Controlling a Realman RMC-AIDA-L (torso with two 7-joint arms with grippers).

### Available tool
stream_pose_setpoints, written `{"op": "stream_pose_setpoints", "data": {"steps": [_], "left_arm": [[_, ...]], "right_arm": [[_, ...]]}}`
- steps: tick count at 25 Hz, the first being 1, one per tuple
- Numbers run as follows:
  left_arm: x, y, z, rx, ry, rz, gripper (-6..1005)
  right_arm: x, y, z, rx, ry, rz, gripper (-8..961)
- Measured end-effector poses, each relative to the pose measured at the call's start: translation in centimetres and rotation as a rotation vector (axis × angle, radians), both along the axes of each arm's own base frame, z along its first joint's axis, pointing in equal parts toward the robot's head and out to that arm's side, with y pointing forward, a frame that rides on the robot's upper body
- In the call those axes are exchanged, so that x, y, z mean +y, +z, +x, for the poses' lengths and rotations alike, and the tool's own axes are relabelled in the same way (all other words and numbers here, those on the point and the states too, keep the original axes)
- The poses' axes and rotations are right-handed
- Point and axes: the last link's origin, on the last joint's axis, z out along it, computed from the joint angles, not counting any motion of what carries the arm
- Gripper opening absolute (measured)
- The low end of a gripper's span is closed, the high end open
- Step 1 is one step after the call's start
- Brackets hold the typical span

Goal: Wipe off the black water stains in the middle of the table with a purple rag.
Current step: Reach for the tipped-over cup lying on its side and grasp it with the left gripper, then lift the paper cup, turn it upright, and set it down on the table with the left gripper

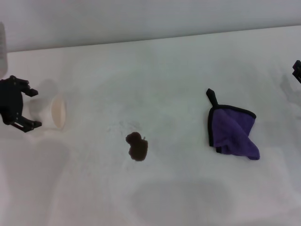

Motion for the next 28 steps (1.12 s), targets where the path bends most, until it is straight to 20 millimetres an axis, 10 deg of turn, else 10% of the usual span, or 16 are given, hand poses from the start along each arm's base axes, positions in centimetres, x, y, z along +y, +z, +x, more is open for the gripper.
{"op": "stream_pose_setpoints", "data": {"steps": [28], "left_arm": [[1.7,-2.5,-1.2,-0.100,-0.008,0.205,803]], "right_arm": [[0.4,0.3,-0.2,-0.005,0.007,0.010,810]]}}
